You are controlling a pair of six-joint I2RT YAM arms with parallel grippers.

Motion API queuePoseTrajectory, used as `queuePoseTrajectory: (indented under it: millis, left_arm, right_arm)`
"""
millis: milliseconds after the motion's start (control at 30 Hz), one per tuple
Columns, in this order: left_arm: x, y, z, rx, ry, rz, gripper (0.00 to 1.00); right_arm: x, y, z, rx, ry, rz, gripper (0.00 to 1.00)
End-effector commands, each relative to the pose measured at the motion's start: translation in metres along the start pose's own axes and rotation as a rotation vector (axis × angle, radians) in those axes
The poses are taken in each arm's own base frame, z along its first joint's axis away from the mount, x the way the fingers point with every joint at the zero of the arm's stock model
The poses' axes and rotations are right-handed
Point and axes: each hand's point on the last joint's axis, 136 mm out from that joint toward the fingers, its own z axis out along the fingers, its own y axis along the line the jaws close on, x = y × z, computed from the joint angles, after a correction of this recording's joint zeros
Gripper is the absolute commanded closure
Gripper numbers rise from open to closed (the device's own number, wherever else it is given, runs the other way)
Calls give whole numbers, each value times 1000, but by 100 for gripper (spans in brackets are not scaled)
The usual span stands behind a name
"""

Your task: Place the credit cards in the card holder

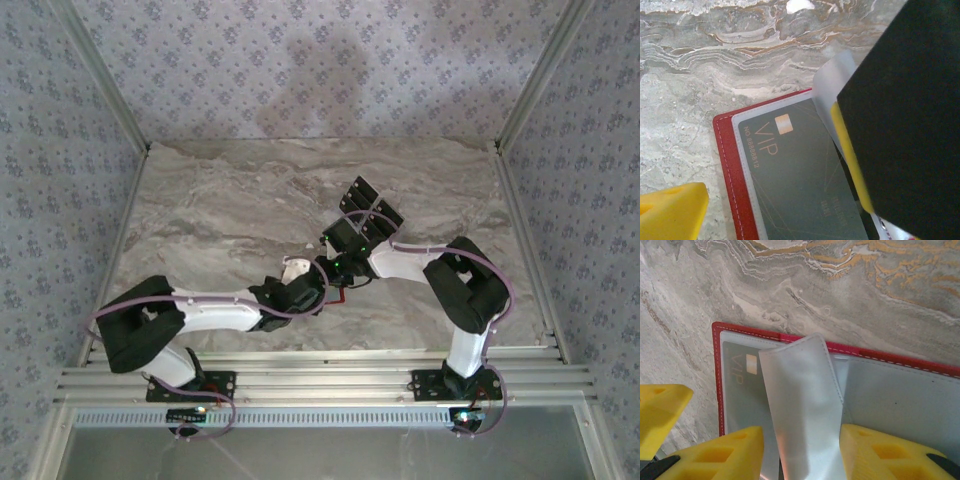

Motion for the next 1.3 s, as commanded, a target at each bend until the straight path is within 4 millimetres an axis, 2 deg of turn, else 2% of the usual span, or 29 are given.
queuePoseTrajectory:
  millis: [0,167,300,467,633,900,1033,1267]
  left_arm:
    - [5,11,3,-86,14,21,1]
    - [18,20,8,-120,37,20,1]
    - [21,21,9,-121,41,17,1]
    - [21,20,9,-116,39,10,1]
    - [22,21,10,-116,41,8,1]
    - [23,21,9,-115,41,6,1]
    - [23,21,9,-114,41,6,1]
    - [19,19,8,-105,31,3,1]
  right_arm:
    - [12,-12,0,31,37,40,53]
    - [4,-8,-11,13,12,39,53]
    - [-9,-1,-26,-8,-36,30,52]
    - [-15,-6,-37,8,-66,29,52]
    - [-13,-15,-31,20,-56,44,52]
    - [-8,-25,-9,26,-17,62,52]
    - [-5,-21,-2,4,6,58,52]
    - [-4,-4,-2,-36,15,23,53]
